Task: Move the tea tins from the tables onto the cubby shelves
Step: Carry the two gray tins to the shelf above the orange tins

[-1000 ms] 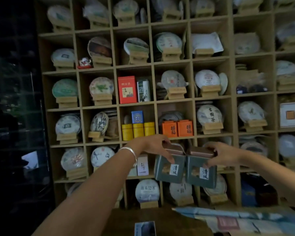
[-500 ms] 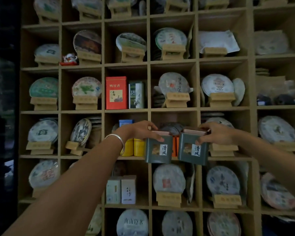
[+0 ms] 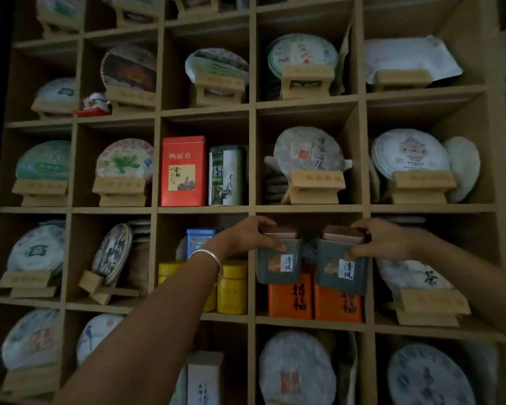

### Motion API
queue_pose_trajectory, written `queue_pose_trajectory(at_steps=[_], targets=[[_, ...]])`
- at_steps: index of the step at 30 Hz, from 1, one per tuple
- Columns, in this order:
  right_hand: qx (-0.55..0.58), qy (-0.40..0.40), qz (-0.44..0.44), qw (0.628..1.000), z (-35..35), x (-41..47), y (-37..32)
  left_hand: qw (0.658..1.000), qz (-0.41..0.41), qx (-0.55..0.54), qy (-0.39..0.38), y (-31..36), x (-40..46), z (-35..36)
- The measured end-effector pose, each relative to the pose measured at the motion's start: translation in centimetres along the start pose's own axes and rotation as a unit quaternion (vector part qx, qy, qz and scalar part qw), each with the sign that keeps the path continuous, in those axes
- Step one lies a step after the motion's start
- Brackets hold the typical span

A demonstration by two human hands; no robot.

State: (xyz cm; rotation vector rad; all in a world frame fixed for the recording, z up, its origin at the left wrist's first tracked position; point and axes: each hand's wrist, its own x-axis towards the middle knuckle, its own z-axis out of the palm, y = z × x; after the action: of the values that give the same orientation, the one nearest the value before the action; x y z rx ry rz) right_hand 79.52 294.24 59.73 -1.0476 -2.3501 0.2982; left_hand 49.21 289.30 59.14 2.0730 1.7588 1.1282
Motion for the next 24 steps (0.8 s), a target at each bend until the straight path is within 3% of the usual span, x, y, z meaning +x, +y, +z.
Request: queue_pose_trajectory(at_steps=[9, 24], targets=[[0.040, 0.042, -0.043, 0.997, -0.1, 5.1, 0.8, 1.000, 0.014, -0.009, -0.015, -1.2, 4.7, 0.2], [-0.077, 0.113, -0.048, 0.989, 2.2, 7.7, 2.6, 0.999, 0.006, -0.039, -0.009, -1.8, 7.8, 2.4]])
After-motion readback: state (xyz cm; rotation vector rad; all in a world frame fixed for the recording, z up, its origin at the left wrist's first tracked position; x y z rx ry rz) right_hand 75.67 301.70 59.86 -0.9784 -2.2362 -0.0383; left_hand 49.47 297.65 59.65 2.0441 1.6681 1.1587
